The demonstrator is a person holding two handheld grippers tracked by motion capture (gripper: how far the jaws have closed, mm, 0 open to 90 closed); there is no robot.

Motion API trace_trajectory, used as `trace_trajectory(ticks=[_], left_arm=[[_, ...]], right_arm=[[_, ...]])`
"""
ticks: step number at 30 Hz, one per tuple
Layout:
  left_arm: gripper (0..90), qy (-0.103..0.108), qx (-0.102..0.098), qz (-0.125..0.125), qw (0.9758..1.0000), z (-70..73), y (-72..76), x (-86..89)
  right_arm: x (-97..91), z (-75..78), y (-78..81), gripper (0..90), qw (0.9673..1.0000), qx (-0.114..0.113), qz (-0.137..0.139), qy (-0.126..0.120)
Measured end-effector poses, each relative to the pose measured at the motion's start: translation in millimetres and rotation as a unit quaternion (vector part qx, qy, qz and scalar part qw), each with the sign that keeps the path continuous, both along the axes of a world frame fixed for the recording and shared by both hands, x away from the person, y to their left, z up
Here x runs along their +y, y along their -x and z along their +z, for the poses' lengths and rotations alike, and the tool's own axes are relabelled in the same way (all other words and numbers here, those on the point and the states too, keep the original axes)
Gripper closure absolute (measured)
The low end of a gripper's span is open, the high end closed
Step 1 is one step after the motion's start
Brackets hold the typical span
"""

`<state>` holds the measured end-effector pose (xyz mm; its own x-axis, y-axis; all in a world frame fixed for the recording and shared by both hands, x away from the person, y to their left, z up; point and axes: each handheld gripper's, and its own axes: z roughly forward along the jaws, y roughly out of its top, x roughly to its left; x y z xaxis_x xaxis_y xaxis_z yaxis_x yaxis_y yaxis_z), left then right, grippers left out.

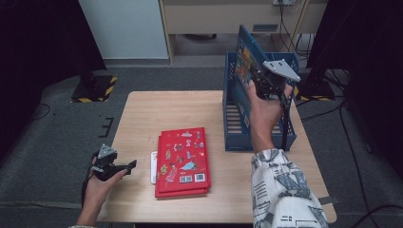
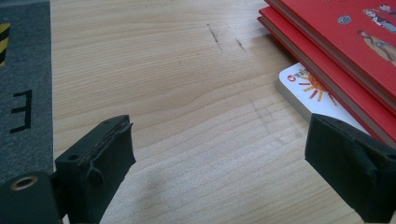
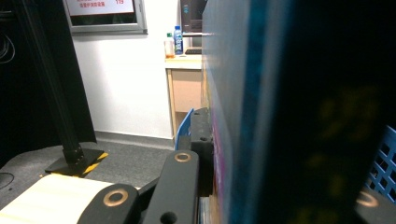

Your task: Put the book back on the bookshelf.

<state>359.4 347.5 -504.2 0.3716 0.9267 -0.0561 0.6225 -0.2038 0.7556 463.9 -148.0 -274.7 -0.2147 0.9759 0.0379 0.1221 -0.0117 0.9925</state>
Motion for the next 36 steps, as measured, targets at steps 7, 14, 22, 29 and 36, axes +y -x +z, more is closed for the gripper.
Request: trace_trajectory(ticks=[7, 14, 22, 29, 36], left_arm=[[7.2, -0.003, 0.001, -0.002, 1.0000, -0.1, 0.0, -1.3], [7.2, 0.000, 0.000, -0.001, 1.0000, 0.5, 0.8, -0.8], [7.2, 0.000, 0.001, -0.003, 1.0000, 0.2, 0.5, -1.4], [7.3, 0.000, 0.001, -0.003, 1.0000, 0.1, 0.3, -1.4], [7.3, -0.001, 0.002, -0.003, 1.0000, 0.1, 0.7, -1.7]], right_arm=[[-1.0, -2.3, -4.0, 83.4, 0.9999, 0.001, -0.001, -0.010], [-0.3, -5.9, -9.9, 83.4, 0.9998, 0.000, -0.006, -0.018], [-1.4, -10.2, -15.2, 83.4, 0.9997, -0.007, -0.011, -0.018], [-2.9, -16.3, -18.0, 83.4, 0.9997, -0.006, -0.013, -0.021], [0.3, -20.9, -18.2, 83.4, 0.9997, -0.013, -0.013, -0.014]])
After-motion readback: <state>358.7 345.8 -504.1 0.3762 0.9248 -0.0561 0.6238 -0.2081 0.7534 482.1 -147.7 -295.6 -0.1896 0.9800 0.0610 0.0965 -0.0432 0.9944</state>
